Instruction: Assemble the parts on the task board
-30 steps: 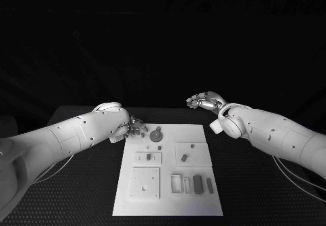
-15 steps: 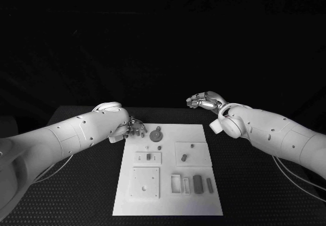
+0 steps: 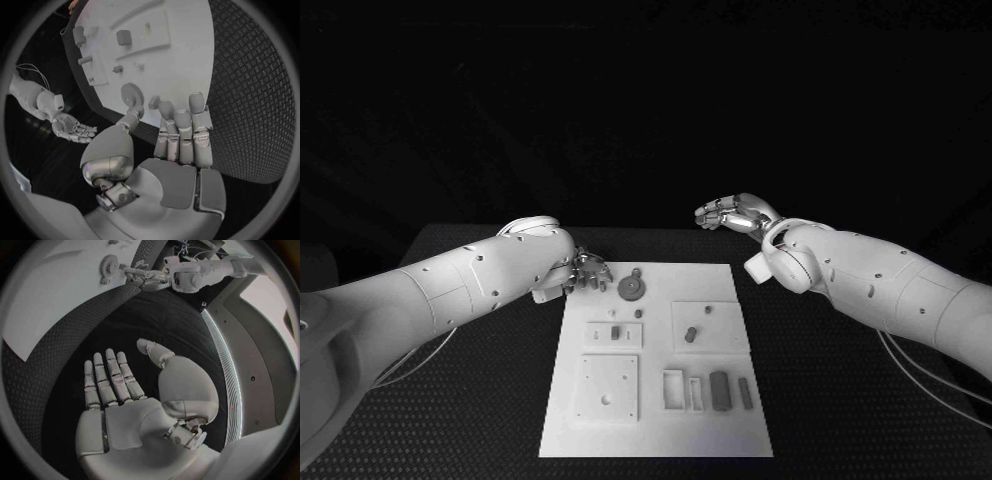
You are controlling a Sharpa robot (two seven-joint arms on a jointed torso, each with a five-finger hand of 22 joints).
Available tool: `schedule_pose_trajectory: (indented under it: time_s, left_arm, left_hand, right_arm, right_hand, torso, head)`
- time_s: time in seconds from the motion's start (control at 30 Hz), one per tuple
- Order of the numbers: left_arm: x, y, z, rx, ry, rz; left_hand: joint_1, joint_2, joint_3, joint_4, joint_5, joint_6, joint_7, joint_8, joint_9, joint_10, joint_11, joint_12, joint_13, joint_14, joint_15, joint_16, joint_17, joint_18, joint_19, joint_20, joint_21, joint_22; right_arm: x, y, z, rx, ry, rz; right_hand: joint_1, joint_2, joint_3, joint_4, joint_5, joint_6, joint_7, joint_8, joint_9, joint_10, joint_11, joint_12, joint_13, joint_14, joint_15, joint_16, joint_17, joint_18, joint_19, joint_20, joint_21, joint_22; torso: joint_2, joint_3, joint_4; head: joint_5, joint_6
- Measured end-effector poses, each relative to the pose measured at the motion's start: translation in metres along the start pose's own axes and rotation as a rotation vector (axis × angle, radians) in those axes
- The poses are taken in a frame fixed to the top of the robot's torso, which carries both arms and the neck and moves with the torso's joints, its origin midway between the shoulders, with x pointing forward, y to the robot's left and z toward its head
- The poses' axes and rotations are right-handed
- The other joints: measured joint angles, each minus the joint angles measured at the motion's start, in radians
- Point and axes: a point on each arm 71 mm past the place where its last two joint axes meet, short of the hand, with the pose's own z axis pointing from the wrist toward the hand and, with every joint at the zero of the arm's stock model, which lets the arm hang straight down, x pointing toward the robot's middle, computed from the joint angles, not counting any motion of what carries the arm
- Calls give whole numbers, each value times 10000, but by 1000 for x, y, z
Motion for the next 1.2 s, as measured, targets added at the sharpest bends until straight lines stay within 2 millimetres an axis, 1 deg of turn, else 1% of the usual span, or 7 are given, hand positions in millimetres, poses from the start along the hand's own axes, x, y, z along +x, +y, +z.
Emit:
schedule_pose_trajectory:
  time_s: [0.2,0.3,0.63,0.8,1.0,1.1,1.2]
  left_arm:
    - [0,-1,0,19,74,-11]
    - [1,-1,0,36,118,0]
    - [2,-1,0,70,229,37]
    - [2,-1,0,75,251,41]
    - [1,0,1,81,259,-13]
    - [0,0,1,112,266,-70]
    - [0,0,1,155,285,-130]
  left_hand:
    - [224,343,34,-232,4,7,-8,60,-30,0,0,0,-16,0,1,39,-57,1,0,1,42,-1]
    - [332,451,60,-308,4,14,-16,96,-36,23,-23,40,-29,0,1,78,-87,0,-1,1,42,-1]
    - [503,622,82,-497,39,132,-41,205,-49,73,-73,85,-52,54,-50,146,-151,0,36,-34,92,-2]
    - [511,630,82,-497,38,133,-42,216,-58,80,-66,85,-63,56,-51,147,-164,0,36,-34,149,-3]
    - [921,871,222,-692,37,245,-93,351,-69,181,-107,85,-111,93,-85,194,-234,0,74,-71,151,5]
    - [1128,1077,274,-827,-4,259,-94,358,-111,227,-110,85,-143,95,-86,194,-276,-1,92,-87,195,5]
    - [1332,1188,294,-929,-44,267,-103,412,-130,253,-107,85,-166,95,-85,236,-309,0,91,-86,195,4]
  right_arm:
    - [0,0,0,1,-2,-1]
    - [0,0,0,1,-1,-1]
    - [0,0,0,1,0,-1]
    - [0,0,0,-1,4,1]
    - [0,0,0,-1,2,0]
    - [0,0,0,-2,4,0]
    - [0,0,0,-5,8,2]
  right_hand:
    - [0,0,0,0,0,0,0,0,-4,0,0,0,1,0,0,0,0,-1,0,0,0,0]
    - [0,0,0,0,0,0,0,0,-9,0,0,0,1,0,0,0,-3,-1,0,0,0,0]
    - [0,0,0,0,0,0,0,0,-8,0,0,0,2,0,0,-40,-10,-1,0,0,0,12]
    - [0,0,0,0,0,0,0,0,-17,0,0,0,2,0,0,-39,-10,-1,-36,-36,0,17]
    - [0,0,0,0,0,1,-1,0,-17,0,0,0,2,0,0,-39,-9,-1,-36,-36,-41,22]
    - [0,0,0,0,0,1,0,0,-17,0,0,0,2,0,0,-39,-9,-2,-36,-36,-41,21]
    - [0,0,0,0,0,1,-1,0,-17,0,0,0,3,0,0,-39,-9,-1,-36,-36,-40,21]
  torso:
    - [0,-1,0]
    - [1,-1,0]
    - [1,-2,0]
    - [1,-2,-1]
    - [2,-2,-2]
    - [2,-1,-1]
    - [2,-1,-1]
  head:
    - [5,3]
    - [9,3]
    - [14,-14]
    - [14,-15]
    - [15,-23]
    - [15,-23]
    - [15,-24]
